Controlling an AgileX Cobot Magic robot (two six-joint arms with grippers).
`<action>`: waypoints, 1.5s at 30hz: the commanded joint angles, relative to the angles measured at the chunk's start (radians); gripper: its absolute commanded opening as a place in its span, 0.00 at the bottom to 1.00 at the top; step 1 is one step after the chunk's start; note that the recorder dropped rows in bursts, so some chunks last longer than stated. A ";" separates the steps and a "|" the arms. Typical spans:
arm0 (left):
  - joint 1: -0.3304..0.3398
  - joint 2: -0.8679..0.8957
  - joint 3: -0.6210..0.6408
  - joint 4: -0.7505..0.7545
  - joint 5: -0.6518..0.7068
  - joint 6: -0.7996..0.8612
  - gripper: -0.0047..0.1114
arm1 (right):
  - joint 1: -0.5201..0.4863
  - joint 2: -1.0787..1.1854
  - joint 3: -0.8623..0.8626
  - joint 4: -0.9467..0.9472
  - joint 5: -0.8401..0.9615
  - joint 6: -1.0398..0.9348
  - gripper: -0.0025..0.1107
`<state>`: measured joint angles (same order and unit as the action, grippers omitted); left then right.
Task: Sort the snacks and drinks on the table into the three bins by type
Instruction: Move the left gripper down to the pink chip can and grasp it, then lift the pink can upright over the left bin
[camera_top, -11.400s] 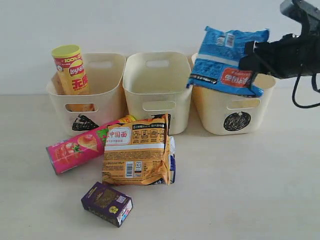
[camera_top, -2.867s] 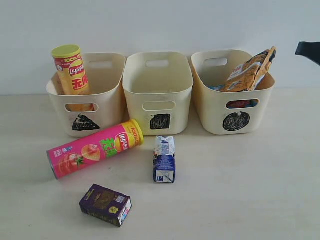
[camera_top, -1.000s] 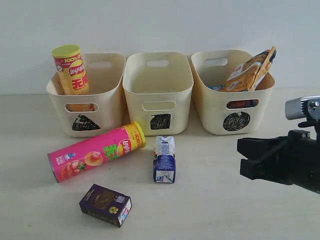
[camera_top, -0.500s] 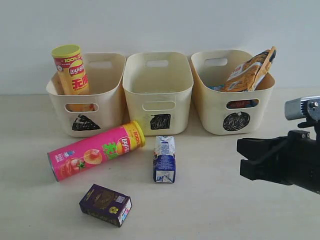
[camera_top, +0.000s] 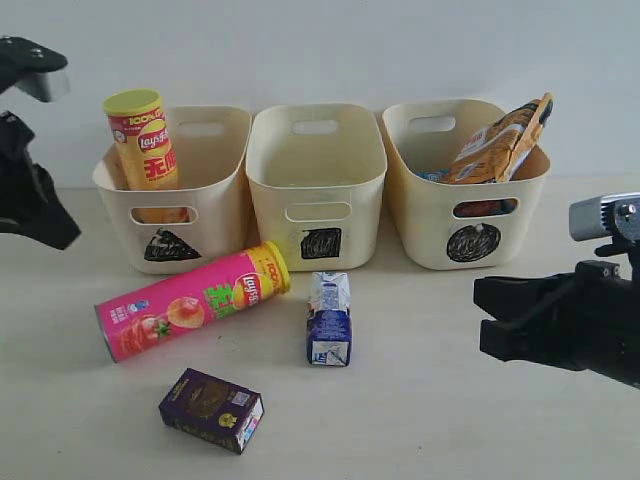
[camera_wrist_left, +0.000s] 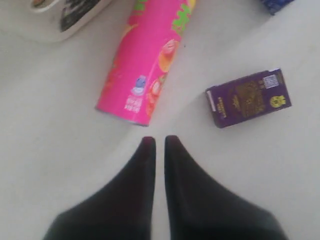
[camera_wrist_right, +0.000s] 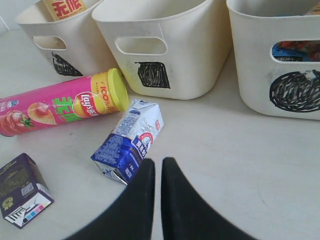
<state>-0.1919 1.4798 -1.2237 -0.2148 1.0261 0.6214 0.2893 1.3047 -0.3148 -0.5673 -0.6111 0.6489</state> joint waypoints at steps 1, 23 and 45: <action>-0.070 0.059 -0.008 -0.028 -0.035 0.103 0.14 | 0.000 -0.005 0.004 -0.006 0.000 -0.008 0.03; -0.100 0.363 -0.008 -0.059 -0.367 0.195 0.90 | 0.000 -0.005 0.004 -0.006 -0.005 -0.010 0.03; -0.100 0.504 -0.008 -0.054 -0.445 0.221 0.27 | 0.000 -0.005 0.004 -0.006 -0.009 -0.012 0.03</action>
<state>-0.2862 1.9835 -1.2275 -0.2632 0.5573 0.8493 0.2893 1.3047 -0.3148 -0.5689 -0.6111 0.6414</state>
